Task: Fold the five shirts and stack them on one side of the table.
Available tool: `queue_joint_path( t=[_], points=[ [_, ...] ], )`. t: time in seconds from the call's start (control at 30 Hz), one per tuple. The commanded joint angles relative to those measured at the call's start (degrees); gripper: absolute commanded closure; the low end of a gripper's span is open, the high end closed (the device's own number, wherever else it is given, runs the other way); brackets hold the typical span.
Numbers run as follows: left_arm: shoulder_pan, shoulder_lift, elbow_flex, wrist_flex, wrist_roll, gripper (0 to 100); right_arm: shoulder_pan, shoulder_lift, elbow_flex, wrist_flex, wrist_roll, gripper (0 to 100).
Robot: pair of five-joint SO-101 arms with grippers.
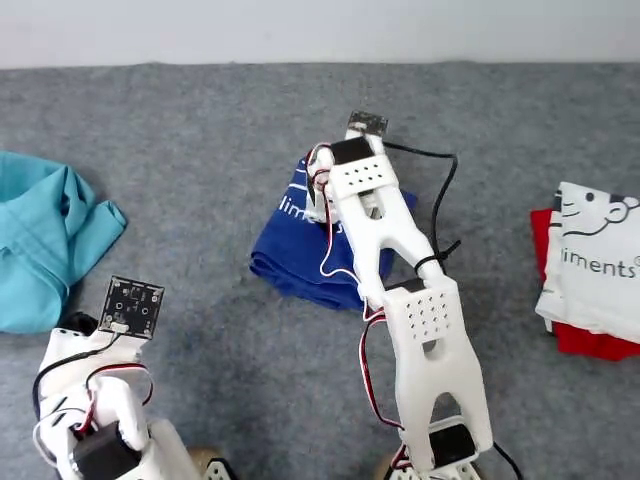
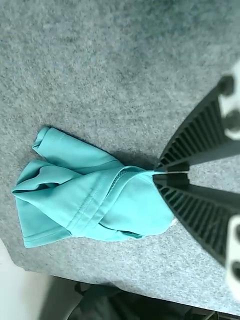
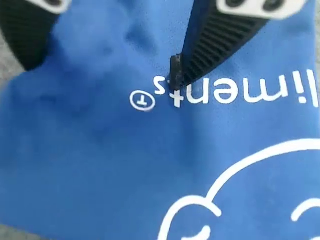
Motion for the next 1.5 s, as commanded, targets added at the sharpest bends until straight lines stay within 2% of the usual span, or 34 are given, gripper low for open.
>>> queue_joint_path(
  t=[0.0,0.33,0.6,0.8,1.17,1.47],
  points=[
    [0.3,-0.3,-0.2,-0.2,-0.5,98,2.0,1.9,-0.4,-0.6,-0.4,71.2],
    [0.3,-0.3,-0.2,-0.4,-0.5,98,6.5,5.1,-0.4,4.7,1.6,98.8],
    [0.3,-0.3,-0.3,-0.4,-0.5,98,7.0,-0.1,-9.3,16.0,16.4,99.0],
    [0.3,-0.3,-0.4,-0.4,-0.5,98,8.6,-11.2,-7.1,16.1,22.3,99.0],
    [0.3,-0.4,-0.6,-0.4,-0.5,98,13.9,-44.1,12.0,16.1,35.3,99.1],
    [0.3,-0.4,-0.6,-0.4,-0.5,98,27.3,-68.9,25.4,16.0,51.0,99.1]
  ],
)
